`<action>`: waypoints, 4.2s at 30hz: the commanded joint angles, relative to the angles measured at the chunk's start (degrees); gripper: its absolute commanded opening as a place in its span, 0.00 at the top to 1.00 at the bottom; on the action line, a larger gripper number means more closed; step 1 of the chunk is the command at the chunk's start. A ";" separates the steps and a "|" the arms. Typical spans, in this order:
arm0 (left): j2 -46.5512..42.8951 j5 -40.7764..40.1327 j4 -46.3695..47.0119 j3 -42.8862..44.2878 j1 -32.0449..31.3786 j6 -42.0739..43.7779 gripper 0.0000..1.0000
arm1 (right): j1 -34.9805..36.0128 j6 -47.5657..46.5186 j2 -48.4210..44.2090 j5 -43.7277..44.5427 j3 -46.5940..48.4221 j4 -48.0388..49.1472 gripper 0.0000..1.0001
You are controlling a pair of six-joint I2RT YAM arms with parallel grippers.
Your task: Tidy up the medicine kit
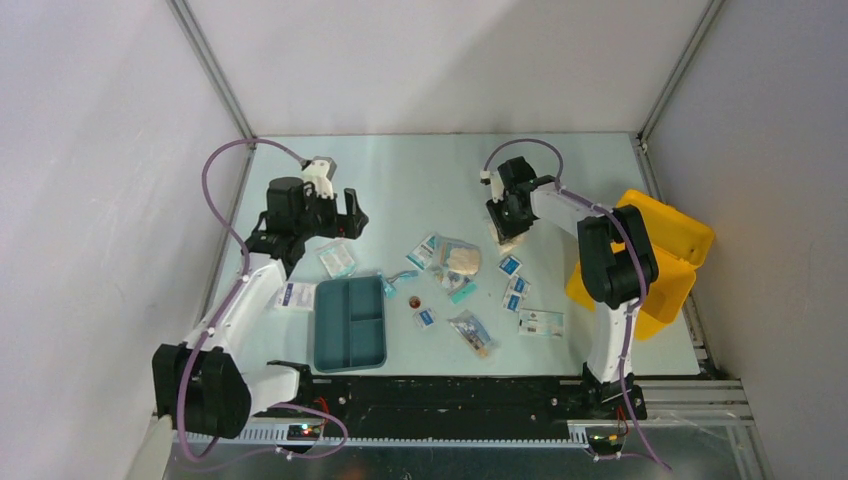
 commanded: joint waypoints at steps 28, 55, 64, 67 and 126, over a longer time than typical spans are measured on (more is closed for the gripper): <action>-4.02 3.03 -8.66 -1.08 -0.32 11.31 0.05 | -9.50 1.78 -3.45 -10.48 -3.09 -1.42 0.52; -2.20 5.12 -8.29 0.33 -0.59 11.06 0.05 | -15.84 -1.08 -40.97 1.62 -5.39 -9.42 1.00; -2.45 5.93 -8.37 0.41 -0.78 10.78 0.05 | -36.16 3.86 -54.79 -6.82 -17.23 -21.90 1.00; -2.51 5.68 -8.38 0.43 -0.76 10.91 0.05 | -38.61 4.09 -59.12 -8.78 -20.91 -23.26 1.00; 0.20 1.53 -8.70 0.89 -0.77 12.34 0.05 | -37.22 9.19 -38.51 -5.50 -19.59 -16.56 0.27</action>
